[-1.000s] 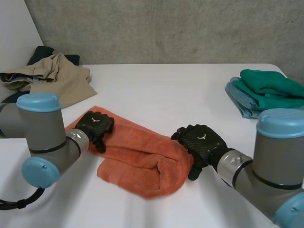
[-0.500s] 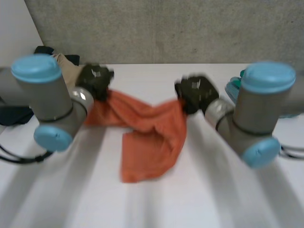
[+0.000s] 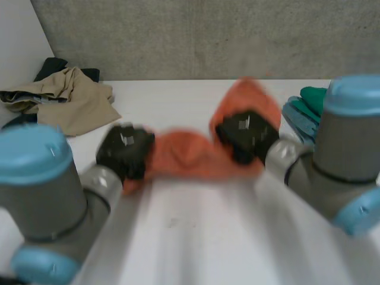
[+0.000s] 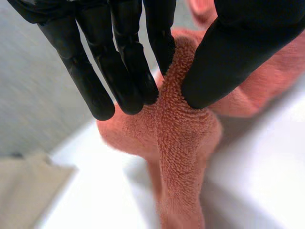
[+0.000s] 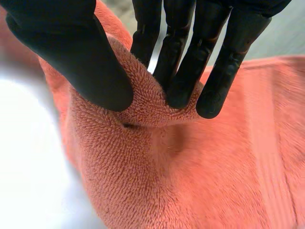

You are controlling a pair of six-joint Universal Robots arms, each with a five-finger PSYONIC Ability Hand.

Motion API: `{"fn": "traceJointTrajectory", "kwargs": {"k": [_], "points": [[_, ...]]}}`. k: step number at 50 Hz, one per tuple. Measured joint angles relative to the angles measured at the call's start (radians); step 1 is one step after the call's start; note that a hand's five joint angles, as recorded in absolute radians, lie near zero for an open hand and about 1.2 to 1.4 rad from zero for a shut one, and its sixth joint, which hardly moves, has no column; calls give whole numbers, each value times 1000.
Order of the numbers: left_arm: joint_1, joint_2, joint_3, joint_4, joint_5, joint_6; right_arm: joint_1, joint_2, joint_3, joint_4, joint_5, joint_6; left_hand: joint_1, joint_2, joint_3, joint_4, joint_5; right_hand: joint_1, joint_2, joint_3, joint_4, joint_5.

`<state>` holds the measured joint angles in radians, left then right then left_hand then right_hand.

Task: Fold the laundry.

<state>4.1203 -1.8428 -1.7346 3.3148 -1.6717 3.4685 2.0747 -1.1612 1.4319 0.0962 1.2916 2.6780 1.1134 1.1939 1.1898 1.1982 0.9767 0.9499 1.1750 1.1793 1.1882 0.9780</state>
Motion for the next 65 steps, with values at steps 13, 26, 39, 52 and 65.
{"fn": "traceJointTrajectory", "kwargs": {"k": [13, 26, 39, 52, 65], "points": [[-55, 107, -121, -198, 0, 9, -8, -133, 204, 142, -5, -188, -757, -825, -816, -836, -790, -721, -902, -914, -918, -872], [87, 16, 102, -18, 95, 10, -64, -90, 15, -67, -19, -135, -785, -887, -876, -892, -856, -750, -955, -968, -956, -910], [146, -250, 293, -121, 338, 66, -65, 177, -243, 210, -271, -487, -714, -794, -790, -798, -748, -750, -955, -968, -956, -910], [142, -286, 287, -330, 236, 295, -87, 240, -237, 403, -309, -682, -513, -606, -602, -606, -560, -703, -887, -884, -900, -855], [133, -307, 287, -333, 167, 309, -113, 244, -219, 433, -251, -693, -45, -77, -91, -89, -50, -460, -606, -607, -626, -606]]}}
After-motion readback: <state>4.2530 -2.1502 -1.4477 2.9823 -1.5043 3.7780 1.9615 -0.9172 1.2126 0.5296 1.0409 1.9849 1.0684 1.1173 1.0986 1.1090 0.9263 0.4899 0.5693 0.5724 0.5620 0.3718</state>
